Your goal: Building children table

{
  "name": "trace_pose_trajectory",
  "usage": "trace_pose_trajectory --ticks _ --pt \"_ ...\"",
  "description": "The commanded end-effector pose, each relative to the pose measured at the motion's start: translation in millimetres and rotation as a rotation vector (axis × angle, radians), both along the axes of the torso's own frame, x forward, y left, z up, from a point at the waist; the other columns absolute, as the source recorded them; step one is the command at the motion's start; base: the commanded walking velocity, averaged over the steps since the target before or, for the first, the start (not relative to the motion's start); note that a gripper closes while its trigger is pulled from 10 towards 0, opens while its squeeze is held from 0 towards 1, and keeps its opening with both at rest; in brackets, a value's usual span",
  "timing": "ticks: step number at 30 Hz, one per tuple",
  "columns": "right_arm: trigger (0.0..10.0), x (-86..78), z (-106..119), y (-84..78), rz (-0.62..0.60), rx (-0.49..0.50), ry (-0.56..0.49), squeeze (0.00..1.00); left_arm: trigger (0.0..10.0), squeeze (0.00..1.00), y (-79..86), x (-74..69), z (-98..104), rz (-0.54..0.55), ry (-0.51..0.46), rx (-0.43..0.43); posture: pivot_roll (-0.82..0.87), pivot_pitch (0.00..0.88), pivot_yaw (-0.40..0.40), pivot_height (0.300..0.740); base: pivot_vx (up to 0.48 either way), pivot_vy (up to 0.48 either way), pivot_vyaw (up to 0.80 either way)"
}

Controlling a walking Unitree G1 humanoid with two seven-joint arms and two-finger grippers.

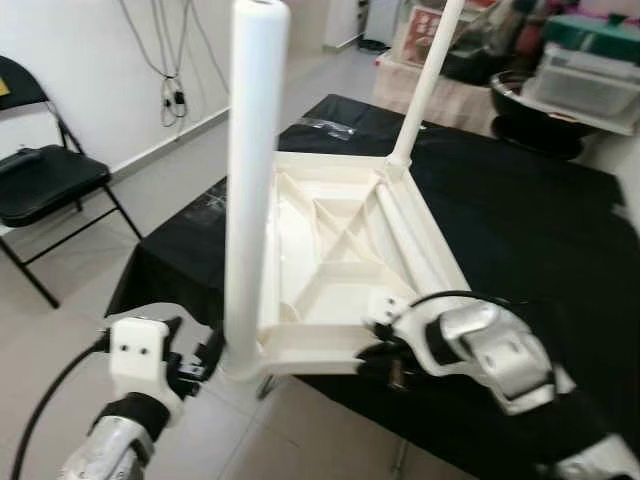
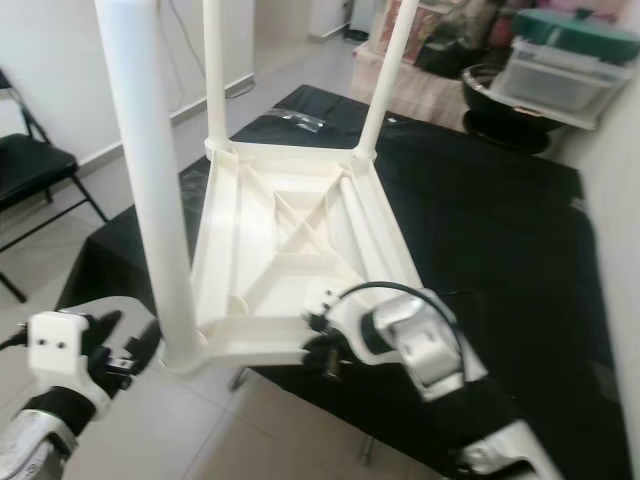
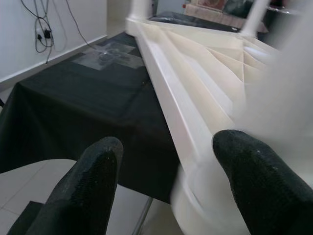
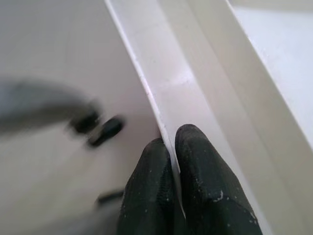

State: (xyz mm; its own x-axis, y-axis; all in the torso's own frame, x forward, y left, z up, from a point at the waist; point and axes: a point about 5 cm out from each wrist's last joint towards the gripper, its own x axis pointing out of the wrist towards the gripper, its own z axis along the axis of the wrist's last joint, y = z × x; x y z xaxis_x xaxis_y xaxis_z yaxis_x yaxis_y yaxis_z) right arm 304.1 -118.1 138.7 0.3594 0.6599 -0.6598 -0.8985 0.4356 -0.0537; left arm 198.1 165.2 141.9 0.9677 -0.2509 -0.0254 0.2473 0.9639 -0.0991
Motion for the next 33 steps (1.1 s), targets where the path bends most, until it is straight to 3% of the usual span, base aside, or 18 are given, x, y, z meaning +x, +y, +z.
trace_pose_trajectory --ticks 1,5,6,7,8,11,19,20,21,26,28,33 --pt "0.0 12.7 19.9 23.4 -0.089 0.110 -0.127 0.00 10.0 0.00 -44.0 -7.1 -4.1 -0.247 0.038 -0.089 0.04 0.098 -0.102 0.740 0.000 0.000 0.00" --pt "0.0 22.3 27.8 36.1 -0.140 0.151 -0.182 0.00 10.0 0.00 -43.8 -7.6 -3.8 -0.247 0.038 -0.087 0.04 0.101 -0.101 0.740 0.000 0.000 0.00" --pt "3.6 28.8 33.6 43.4 -0.180 0.178 -0.229 0.00 10.0 0.00 -43.9 -7.9 -3.9 -0.247 0.039 -0.086 0.04 0.102 -0.100 0.740 0.000 0.000 0.00" --pt "3.6 28.8 33.6 43.4 -0.180 0.178 -0.229 0.00 10.0 0.00 -43.9 -7.9 -3.9 -0.247 0.039 -0.086 0.04 0.102 -0.100 0.740 0.000 0.000 0.00" --pt "10.0 32.5 38.6 51.6 -0.203 0.201 -0.255 0.00 10.0 0.00 -44.0 -8.2 -4.0 -0.247 0.039 -0.085 0.04 0.103 -0.100 0.740 0.000 0.000 0.00" --pt "10.0 33.2 47.7 68.2 -0.194 0.250 -0.285 0.00 10.0 0.00 -43.9 -8.6 -4.0 -0.243 0.038 -0.084 0.05 0.104 -0.098 0.740 0.000 0.000 0.00" --pt "10.0 34.2 58.0 83.8 -0.148 0.293 -0.360 0.00 10.0 0.00 -44.2 -9.5 -4.2 -0.244 0.040 -0.081 0.05 0.104 -0.096 0.740 0.000 0.000 0.00" --pt "10.0 35.9 59.0 84.0 -0.146 0.288 -0.378 0.91 10.0 0.00 -44.4 -9.6 -4.3 -0.246 0.041 -0.081 0.05 0.104 -0.096 0.740 0.000 0.000 0.00" --pt "10.0 38.8 61.6 83.0 -0.156 0.286 -0.417 1.00 10.0 0.00 -44.5 -9.5 -4.2 -0.247 0.041 -0.081 0.05 0.104 -0.096 0.740 0.000 0.000 0.00" --pt "10.0 50.2 71.4 73.7 -0.220 0.245 -0.597 1.00 10.0 0.00 -45.0 -9.8 -4.6 -0.249 0.042 -0.081 0.05 0.100 -0.096 0.740 0.000 0.000 0.00" --pt "10.0 50.9 72.6 69.0 -0.237 0.248 -0.612 1.00 10.0 0.00 -45.2 -9.8 -4.7 -0.250 0.042 -0.081 0.04 0.098 -0.096 0.740 0.000 0.000 0.00" --pt "10.0 42.2 75.1 51.1 -0.272 0.366 -0.565 1.00 10.0 0.00 -43.8 -5.5 -3.1 -0.249 0.025 -0.058 0.04 0.094 -0.095 0.740 0.000 0.000 0.00"
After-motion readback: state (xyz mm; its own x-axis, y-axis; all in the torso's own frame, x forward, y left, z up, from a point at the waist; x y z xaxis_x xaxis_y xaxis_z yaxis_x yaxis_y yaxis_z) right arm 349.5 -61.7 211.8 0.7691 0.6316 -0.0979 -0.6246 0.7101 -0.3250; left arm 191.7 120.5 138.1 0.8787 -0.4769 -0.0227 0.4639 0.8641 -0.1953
